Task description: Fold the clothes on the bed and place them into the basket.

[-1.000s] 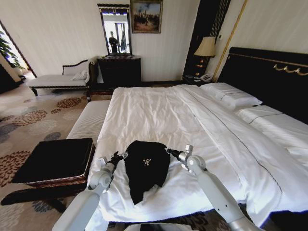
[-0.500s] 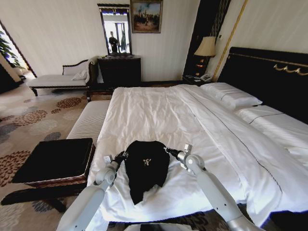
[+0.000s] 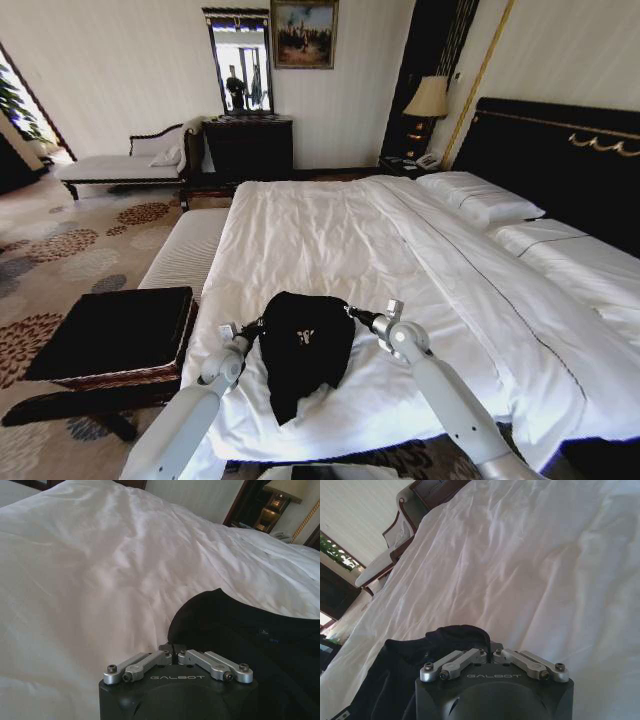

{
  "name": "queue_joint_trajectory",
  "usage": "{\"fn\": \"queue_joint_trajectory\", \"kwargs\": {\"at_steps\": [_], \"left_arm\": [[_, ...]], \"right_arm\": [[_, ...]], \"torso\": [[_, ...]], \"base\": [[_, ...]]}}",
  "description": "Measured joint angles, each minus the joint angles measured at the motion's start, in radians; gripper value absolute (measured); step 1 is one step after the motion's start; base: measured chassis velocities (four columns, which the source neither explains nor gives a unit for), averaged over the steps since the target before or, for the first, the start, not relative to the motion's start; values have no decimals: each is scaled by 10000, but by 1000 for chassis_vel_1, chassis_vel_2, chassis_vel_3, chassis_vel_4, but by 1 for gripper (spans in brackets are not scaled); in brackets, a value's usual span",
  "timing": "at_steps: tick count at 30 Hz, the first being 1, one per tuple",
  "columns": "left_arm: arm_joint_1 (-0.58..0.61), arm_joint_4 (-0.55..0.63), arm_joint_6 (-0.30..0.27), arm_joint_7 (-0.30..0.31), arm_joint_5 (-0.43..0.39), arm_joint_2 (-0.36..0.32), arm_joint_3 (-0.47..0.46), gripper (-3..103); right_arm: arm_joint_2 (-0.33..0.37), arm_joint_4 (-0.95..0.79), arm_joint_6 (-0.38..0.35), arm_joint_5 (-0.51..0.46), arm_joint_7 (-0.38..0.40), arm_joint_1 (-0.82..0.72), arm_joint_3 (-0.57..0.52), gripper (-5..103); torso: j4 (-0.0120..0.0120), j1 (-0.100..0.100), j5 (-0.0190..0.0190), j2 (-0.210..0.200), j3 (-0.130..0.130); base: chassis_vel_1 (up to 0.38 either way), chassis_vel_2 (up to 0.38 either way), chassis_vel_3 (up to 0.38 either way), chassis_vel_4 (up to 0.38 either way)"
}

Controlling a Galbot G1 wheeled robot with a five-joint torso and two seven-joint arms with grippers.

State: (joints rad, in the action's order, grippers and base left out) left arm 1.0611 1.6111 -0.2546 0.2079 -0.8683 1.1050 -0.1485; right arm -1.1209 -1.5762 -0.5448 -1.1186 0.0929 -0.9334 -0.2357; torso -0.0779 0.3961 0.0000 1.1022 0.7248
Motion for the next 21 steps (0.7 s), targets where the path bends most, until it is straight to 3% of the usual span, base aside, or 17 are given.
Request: {"fn": "queue_joint_trajectory", "kwargs": {"at_steps": [5,11,19,21], "left_arm": [[81,360,18,58,38,-118,-134,0],[-17,1885,30,275,-162,-1015,-545,0],[-471,3606,-221,809,-1504,-2207,-1479,0],[-874,4090,-372,1057,-2275,-2763,-1674,0]], "right_arm": [[37,-349,-7,-6,38,-6,-4,1],[401,-1753,-87,-127,278,191,34,1],[888,-2594,-94,-1020,778,1335,232,1],[1109,-2783,-134,-1458,955,1993,246,1]], "torso": [[1,0,0,0,0],[0,0,-2,0,0],[0,0,-2,0,0],[2,0,-1,0,0]], "base": [[0,0,0,0],[0,0,0,0],[0,0,0,0],[0,0,0,0]]}}
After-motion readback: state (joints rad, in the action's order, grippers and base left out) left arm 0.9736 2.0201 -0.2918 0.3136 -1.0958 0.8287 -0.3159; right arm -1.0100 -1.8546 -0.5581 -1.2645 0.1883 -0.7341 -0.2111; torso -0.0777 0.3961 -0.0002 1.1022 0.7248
